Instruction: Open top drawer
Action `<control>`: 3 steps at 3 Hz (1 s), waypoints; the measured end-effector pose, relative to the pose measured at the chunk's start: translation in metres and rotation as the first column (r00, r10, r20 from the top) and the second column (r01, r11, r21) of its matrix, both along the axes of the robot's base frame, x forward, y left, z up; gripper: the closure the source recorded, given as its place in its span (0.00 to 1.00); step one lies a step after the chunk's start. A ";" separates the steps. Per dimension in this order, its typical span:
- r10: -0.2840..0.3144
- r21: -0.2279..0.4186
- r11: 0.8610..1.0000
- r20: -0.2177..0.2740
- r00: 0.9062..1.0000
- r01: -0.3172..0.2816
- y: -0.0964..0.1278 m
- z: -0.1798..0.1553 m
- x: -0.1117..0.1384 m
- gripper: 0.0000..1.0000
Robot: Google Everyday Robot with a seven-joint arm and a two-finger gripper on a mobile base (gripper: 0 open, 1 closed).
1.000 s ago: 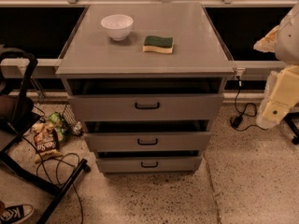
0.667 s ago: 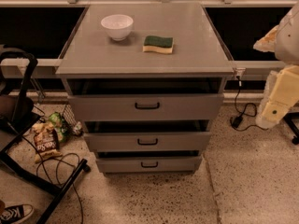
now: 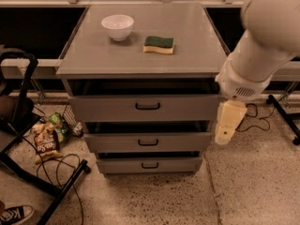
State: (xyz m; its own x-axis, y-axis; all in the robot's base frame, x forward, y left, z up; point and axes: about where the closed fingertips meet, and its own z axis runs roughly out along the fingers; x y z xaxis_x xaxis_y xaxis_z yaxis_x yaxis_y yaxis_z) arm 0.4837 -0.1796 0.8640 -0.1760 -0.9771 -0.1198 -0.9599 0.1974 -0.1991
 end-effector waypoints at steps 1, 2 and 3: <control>0.031 -0.030 0.999 -0.001 1.000 -0.031 0.012 -0.057 0.034 0.00; 0.058 -0.051 0.997 0.024 0.998 -0.056 0.020 -0.088 0.073 0.00; 0.072 -0.069 0.995 0.040 0.997 -0.069 0.026 -0.108 0.105 0.00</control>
Offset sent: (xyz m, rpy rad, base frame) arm 0.1232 0.0296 -0.1254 -0.0694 -0.0589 0.0889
